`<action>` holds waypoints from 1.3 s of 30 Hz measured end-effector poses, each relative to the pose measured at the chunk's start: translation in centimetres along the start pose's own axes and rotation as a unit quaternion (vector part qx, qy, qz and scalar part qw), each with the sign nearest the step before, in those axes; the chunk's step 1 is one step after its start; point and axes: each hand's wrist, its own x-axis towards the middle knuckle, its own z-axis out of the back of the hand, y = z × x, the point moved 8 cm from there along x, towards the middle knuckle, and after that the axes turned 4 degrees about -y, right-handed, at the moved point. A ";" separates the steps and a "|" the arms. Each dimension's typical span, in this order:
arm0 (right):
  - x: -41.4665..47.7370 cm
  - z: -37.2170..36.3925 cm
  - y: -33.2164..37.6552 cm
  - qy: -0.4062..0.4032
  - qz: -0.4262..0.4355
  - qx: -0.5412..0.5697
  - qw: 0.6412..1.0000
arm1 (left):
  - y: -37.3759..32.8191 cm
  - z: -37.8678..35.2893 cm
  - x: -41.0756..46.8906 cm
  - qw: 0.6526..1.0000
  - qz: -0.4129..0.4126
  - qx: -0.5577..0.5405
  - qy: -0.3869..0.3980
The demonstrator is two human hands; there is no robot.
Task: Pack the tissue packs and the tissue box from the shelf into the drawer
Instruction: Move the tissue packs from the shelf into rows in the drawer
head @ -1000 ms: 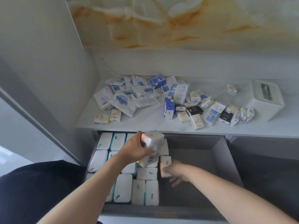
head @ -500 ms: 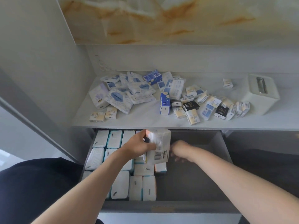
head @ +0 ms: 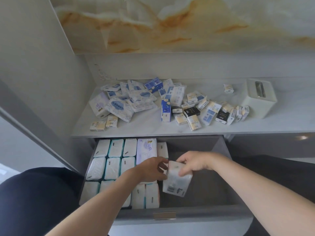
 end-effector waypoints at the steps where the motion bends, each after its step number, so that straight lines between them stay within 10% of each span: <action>1: 0.0 -0.5 -0.3 0.008 -0.012 -0.047 0.999 | 0.3 -0.2 0.1 1.000 0.005 0.028 -0.003; 10: 2.0 -5.4 -2.7 0.015 -0.153 -0.125 0.980 | 2.4 -2.5 0.1 0.951 -0.057 0.300 0.045; 16: 2.8 -9.9 -2.7 0.044 -0.198 0.005 0.979 | 3.1 -2.6 0.3 0.956 -0.059 0.282 0.052; 33: 4.6 -6.5 -0.6 -0.002 -0.187 -0.075 0.979 | 1.7 -1.0 1.0 0.968 -0.020 0.244 0.061; 39: 3.9 2.7 3.8 -0.095 -0.134 -0.103 0.981 | -2.0 4.5 2.4 0.979 -0.033 0.190 -0.059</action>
